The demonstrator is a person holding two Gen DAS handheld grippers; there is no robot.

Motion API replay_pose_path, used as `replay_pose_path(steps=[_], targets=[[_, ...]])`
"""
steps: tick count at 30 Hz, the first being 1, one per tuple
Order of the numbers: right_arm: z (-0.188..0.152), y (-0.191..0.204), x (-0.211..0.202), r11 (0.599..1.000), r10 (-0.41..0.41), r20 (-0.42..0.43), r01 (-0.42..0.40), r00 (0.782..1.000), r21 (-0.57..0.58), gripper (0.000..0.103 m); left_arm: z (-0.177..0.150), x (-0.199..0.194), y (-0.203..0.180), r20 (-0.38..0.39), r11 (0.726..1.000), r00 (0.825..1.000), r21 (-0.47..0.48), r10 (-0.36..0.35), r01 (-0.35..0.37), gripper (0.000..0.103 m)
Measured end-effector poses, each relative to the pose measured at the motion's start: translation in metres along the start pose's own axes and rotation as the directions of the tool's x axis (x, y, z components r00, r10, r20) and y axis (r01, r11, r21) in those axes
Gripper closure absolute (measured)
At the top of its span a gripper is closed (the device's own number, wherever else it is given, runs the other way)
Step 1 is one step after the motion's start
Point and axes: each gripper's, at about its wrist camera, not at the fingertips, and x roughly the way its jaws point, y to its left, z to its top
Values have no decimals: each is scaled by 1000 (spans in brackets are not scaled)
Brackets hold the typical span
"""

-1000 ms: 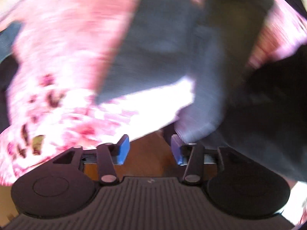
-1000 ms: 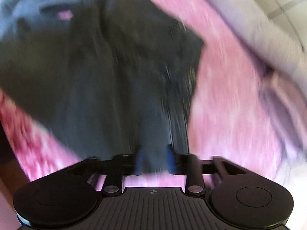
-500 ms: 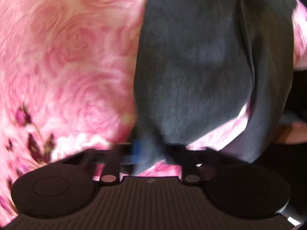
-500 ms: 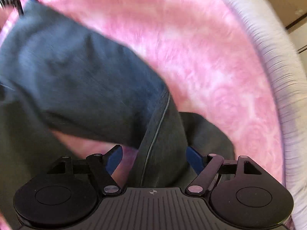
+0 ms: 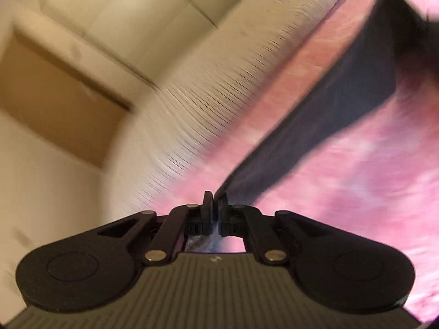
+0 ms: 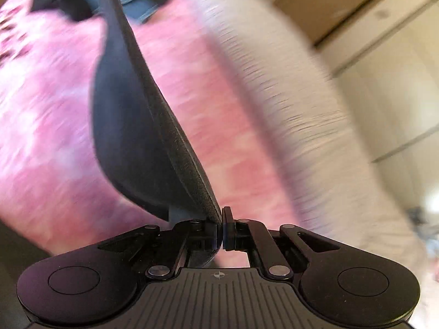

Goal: Fold clothes

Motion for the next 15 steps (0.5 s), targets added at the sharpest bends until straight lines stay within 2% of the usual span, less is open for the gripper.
replay_pose_path(steps=[2, 3, 5, 6, 7, 8, 9, 11, 12, 13, 14, 15], targets=[[4, -11, -23, 996, -78, 52, 77, 996, 33, 101, -2, 5, -12, 2, 1000, 1000, 20, 16, -16, 102], [4, -12, -30, 994, -102, 68, 98, 992, 57, 101, -9, 10, -23, -23, 1000, 1000, 28, -6, 7, 102], [-4, 17, -23, 990, -66, 56, 58, 996, 125, 101, -32, 22, -58, -94, 997, 995, 60, -45, 51, 101], [-5, 36, -16, 992, -27, 41, 22, 999, 126, 101, -49, 29, -78, -152, 994, 985, 69, -75, 87, 98], [-7, 57, -7, 995, 25, 21, -27, 999, 97, 99, -69, 38, -99, -230, 988, 965, 61, -123, 141, 95], [-8, 79, 2, 995, 76, 0, -76, 997, 69, 90, -89, 46, -119, -306, 980, 937, 49, -170, 194, 93], [-10, 100, 11, 991, 127, -24, -125, 992, 41, 74, -110, 54, -140, -380, 969, 900, 32, -215, 245, 86], [-11, 129, 12, 979, 204, -50, -204, 978, -5, 61, -148, 66, -175, -499, 941, 811, -25, -304, 337, 85], [-11, 137, 6, 973, 230, -49, -231, 972, -20, 60, -159, 62, -181, -516, 928, 783, -69, -348, 367, 85], [-14, 136, -1, 971, 239, -29, -239, 971, -16, 60, -166, 55, -183, -513, 918, 770, -99, -378, 384, 84], [-18, 128, -6, 972, 236, -22, -236, 971, 1, 57, -168, 50, -180, -500, 912, 770, -117, -396, 392, 82], [-25, 116, -9, 975, 222, -32, -221, 975, 30, 54, -167, 47, -175, -484, 910, 776, -128, -404, 394, 75]])
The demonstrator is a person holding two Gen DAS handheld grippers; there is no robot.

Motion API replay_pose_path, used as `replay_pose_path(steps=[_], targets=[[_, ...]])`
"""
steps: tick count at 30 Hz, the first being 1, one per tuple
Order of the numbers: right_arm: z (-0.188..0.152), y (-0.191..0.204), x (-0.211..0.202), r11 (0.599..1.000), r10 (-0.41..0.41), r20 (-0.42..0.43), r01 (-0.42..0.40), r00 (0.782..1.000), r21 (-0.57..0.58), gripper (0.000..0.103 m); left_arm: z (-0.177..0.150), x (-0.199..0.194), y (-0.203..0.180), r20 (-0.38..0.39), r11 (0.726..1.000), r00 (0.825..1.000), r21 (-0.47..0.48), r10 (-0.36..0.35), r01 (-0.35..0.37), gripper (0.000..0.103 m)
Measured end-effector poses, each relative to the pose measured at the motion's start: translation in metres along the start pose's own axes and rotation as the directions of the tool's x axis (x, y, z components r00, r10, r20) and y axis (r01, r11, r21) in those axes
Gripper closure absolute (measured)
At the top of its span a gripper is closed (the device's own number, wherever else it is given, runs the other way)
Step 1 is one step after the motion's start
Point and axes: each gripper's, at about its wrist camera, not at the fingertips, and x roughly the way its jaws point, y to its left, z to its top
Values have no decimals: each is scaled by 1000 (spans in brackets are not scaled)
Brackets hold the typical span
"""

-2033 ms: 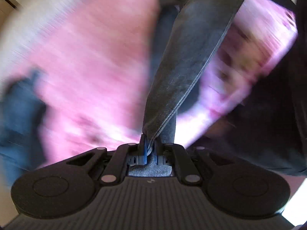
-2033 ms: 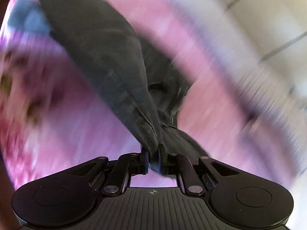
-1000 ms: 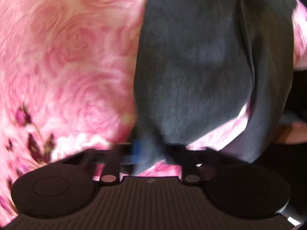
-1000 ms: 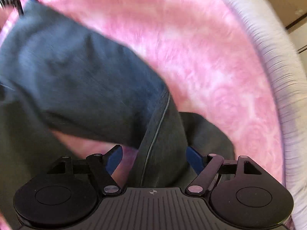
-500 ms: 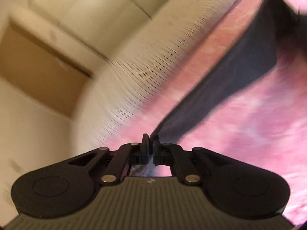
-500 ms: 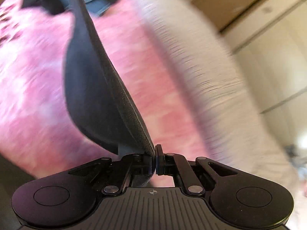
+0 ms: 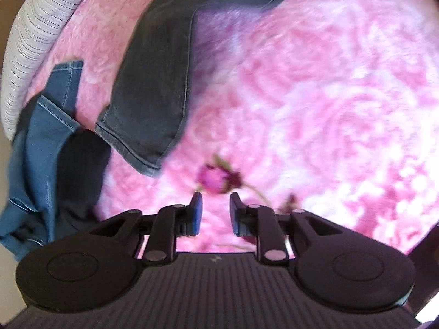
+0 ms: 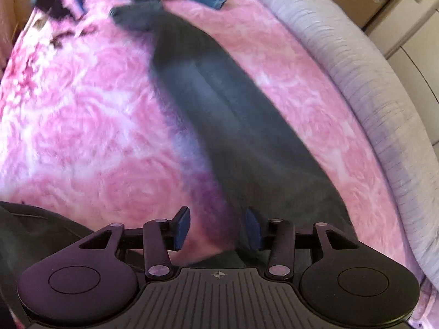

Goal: Fold clothes

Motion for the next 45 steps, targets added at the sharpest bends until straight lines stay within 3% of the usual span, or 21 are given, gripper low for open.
replay_pose_path(steps=[3, 6, 12, 16, 22, 25, 26, 27, 29, 31, 33, 35, 37, 39, 42, 45], targets=[[-22, -38, -13, 992, -50, -60, 56, 997, 112, 47, 24, -6, 26, 69, 999, 998, -44, -7, 10, 71], [-55, -92, -25, 953, -94, -151, 133, 984, 271, 44, 68, -3, 53, 126, 998, 992, -60, -3, 11, 69], [-138, -212, -32, 773, -129, -226, 241, 965, 587, 37, 186, 5, 63, 203, 1000, 979, -10, -20, 22, 61], [-181, -280, -9, 703, -94, -188, 199, 978, 683, 34, 250, 16, 39, 205, 999, 978, 7, -36, 35, 57], [-220, -335, 78, 624, 12, -25, 12, 1000, 782, 32, 310, 43, 3, 192, 999, 981, 38, -39, 32, 51], [-236, -342, 100, 579, 68, 45, -76, 997, 812, 31, 322, 45, -4, 193, 999, 981, 40, -28, 20, 50], [-240, -342, 100, 558, 61, 70, -92, 996, 825, 52, 326, 44, -5, 195, 999, 980, 39, -23, 16, 50], [-242, -343, 95, 558, 64, 94, -114, 993, 822, 81, 329, 43, -7, 197, 999, 980, 38, -19, 12, 51], [-245, -343, 84, 566, 60, 137, -147, 989, 811, 83, 335, 42, -10, 202, 999, 979, 35, -11, 4, 53], [-246, -348, 58, 607, -3, 144, -112, 990, 787, 84, 344, 39, -13, 210, 1000, 978, 31, -8, 1, 53], [-256, -365, 43, 595, -59, 122, -63, 991, 801, 84, 357, 32, -18, 237, 999, 971, 28, -21, 14, 53], [-276, -381, 39, 558, -105, 39, 26, 994, 830, 83, 371, 25, -26, 268, 999, 963, 51, -26, 13, 53], [-301, -391, 38, 480, -109, -29, 78, 994, 874, 80, 379, 15, -32, 303, 998, 952, 55, -36, 20, 53], [-312, -388, 29, 439, -110, -45, 90, 993, 894, 67, 369, 1, -36, 332, 998, 942, 42, -53, 41, 52], [-299, -361, -6, 492, -178, -81, 160, 981, 856, 59, 337, -19, -42, 350, 997, 934, 13, -72, 72, 50], [-281, -317, -47, 568, -209, -75, 184, 975, 802, 58, 275, -35, -47, 328, 989, 937, -41, -122, 143, 48]])
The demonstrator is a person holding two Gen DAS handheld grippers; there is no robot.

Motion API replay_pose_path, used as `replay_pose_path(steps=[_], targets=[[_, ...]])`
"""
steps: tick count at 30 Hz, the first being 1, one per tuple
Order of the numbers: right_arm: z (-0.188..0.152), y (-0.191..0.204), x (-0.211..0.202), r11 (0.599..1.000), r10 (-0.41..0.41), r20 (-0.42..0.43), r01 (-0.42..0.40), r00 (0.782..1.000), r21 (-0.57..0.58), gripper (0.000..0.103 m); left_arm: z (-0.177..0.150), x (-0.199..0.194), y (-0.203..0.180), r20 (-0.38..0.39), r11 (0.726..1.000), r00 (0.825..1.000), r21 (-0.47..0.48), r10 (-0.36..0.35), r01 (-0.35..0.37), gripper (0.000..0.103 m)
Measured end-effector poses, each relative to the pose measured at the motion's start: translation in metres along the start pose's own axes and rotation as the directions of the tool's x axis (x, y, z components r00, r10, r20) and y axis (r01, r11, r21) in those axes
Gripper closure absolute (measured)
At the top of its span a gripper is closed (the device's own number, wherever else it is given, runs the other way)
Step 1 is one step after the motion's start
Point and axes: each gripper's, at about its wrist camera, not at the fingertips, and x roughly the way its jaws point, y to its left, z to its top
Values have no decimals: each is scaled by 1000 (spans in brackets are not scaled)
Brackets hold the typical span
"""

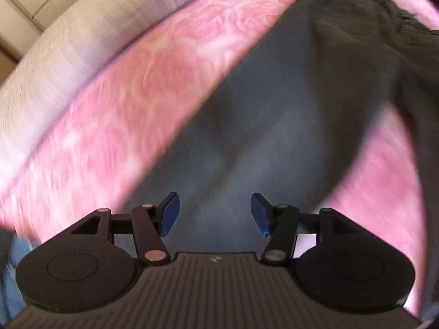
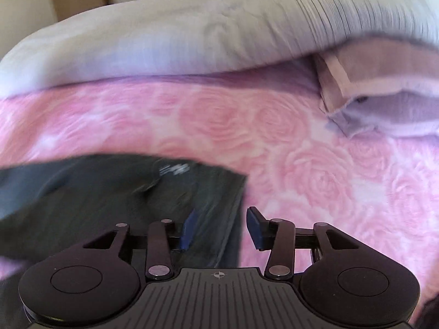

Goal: Fold clothes

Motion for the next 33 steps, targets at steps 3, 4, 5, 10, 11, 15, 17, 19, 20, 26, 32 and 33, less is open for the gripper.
replay_pose_path(steps=[3, 4, 5, 10, 11, 15, 17, 19, 20, 26, 32, 33], targets=[[-34, 49, -66, 992, -16, 60, 23, 998, -127, 56, -69, -33, -14, -51, 994, 995, -62, -92, 88, 47], [-48, 67, -86, 986, -17, 77, 30, 997, -165, 55, -91, -42, -21, -66, 990, 990, -71, -128, 123, 47], [-64, 87, -104, 980, -17, 80, 32, 997, -195, 52, -112, -52, -29, -77, 984, 983, -77, -169, 163, 47], [-144, 194, -169, 972, -7, -9, 5, 1000, -234, 45, -198, -88, -78, -102, 914, 908, -71, -405, 400, 47], [-158, 215, -176, 972, 9, -38, -17, 999, -233, 44, -210, -91, -90, -110, 900, 893, -71, -436, 431, 47], [-198, 291, -181, 952, 71, -147, -111, 987, -285, 44, -244, -97, -127, -111, 863, 856, -98, -505, 496, 47], [-212, 324, -182, 927, 132, -189, -189, 973, -325, 44, -257, -98, -137, -97, 856, 854, -149, -511, 496, 47], [-218, 351, -179, 889, 208, -209, -274, 956, -368, 44, -266, -97, -148, -67, 860, 868, -193, -492, 473, 47], [-220, 363, -174, 863, 251, -215, -318, 944, -392, 43, -270, -97, -154, -49, 863, 877, -212, -479, 459, 45], [-216, 419, -117, 667, 435, -249, -495, 865, -557, 43, -279, -105, -192, 46, 872, 931, -336, -363, 357, 32], [-209, 454, -83, 426, 451, -389, -577, 803, -696, 43, -282, -120, -250, 91, 856, 930, -368, -356, 364, 47], [-209, 459, -79, 382, 445, -420, -592, 791, -710, 43, -284, -121, -259, 88, 855, 929, -367, -360, 366, 47]])
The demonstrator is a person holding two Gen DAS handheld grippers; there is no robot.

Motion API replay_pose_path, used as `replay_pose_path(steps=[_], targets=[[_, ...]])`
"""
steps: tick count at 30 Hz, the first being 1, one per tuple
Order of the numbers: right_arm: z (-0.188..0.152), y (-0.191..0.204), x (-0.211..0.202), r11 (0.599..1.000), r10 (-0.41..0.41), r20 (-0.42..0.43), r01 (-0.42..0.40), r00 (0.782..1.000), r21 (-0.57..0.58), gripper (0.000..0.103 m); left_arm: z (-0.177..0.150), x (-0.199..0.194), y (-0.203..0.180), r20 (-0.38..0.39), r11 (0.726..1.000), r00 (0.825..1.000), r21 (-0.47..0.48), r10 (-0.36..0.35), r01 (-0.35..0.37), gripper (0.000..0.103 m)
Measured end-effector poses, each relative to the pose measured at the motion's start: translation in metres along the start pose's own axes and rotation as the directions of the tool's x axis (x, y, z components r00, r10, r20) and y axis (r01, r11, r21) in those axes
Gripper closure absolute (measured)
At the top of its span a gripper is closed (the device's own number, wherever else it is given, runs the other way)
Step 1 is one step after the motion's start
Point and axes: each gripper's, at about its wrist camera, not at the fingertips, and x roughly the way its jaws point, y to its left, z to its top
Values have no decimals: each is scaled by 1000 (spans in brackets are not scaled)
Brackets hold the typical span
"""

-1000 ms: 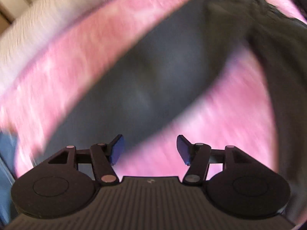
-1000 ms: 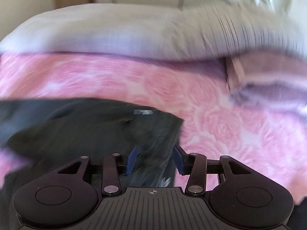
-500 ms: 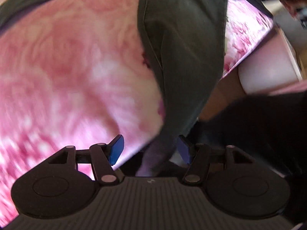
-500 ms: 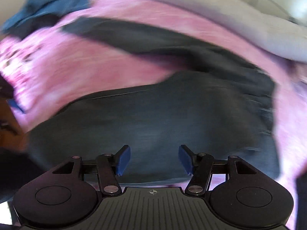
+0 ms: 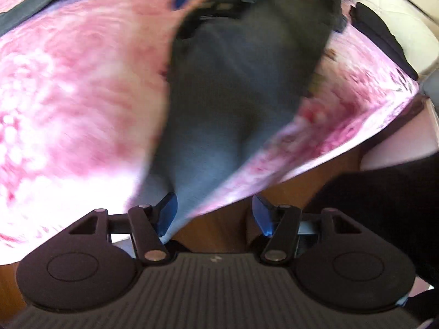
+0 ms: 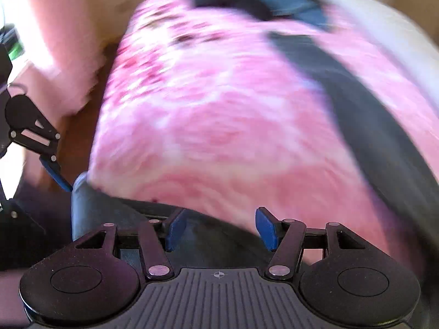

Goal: Fold clothes

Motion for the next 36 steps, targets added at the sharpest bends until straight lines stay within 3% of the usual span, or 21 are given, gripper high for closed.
replay_pose_path(steps=[4, 6, 8, 9, 12, 16, 18, 21, 23, 27, 30, 32, 33, 34, 36], targets=[[14, 0, 21, 981, 95, -93, -109, 991, -160, 44, -23, -2, -17, 13, 999, 1000, -35, 11, -11, 47], [21, 0, 32, 958, 135, -144, -167, 980, -235, 76, -34, -11, -9, 32, 993, 999, -111, 42, -38, 46], [28, 0, 42, 925, 171, -198, -226, 965, -305, 93, -44, -18, 6, 45, 973, 996, -220, 78, -66, 45], [30, 2, 43, 908, 177, -215, -243, 961, -341, 94, -48, -22, 16, 49, 960, 994, -267, 100, -83, 44], [20, 22, 10, 876, 126, -146, -180, 981, -449, 95, -57, -32, 44, 51, 929, 986, -346, 159, -132, 41], [6, 42, -41, 846, 54, -5, -48, 999, -532, 95, -53, -44, 74, 75, 907, 980, -397, 187, -143, 40], [4, 44, -68, 870, 26, 66, 10, 997, -494, 96, -48, -52, 83, 100, 904, 974, -402, 203, -147, 40], [13, 19, -101, 953, -1, 145, 45, 990, -299, 96, -22, -66, 70, 161, 946, 950, -235, 266, -225, 39], [25, 4, -105, 970, -6, 177, 49, 984, -239, 96, 0, -69, 57, 212, 970, 949, -123, 233, -211, 39], [50, -25, -112, 992, -21, 240, 51, 971, -117, 96, 44, -55, 43, 256, 967, 942, 77, 218, -245, 37], [62, -37, -110, 990, -25, 246, 59, 969, -129, 96, 70, -35, 48, 235, 961, 957, 174, 172, -215, 38], [65, -38, -108, 987, -26, 245, 64, 969, -149, 96, 76, -26, 53, 192, 961, 973, 219, 129, -171, 52], [66, -41, -109, 987, -29, 244, 67, 969, -148, 96, 79, -23, 55, 166, 960, 980, 239, 106, -144, 84], [65, -44, -111, 987, -34, 246, 71, 969, -142, 96, 83, -24, 57, 152, 957, 983, 255, 99, -136, 99], [59, -53, -116, 991, -53, 259, 83, 964, -106, 96, 88, -42, 62, 164, 944, 976, 275, 140, -182, 99]])
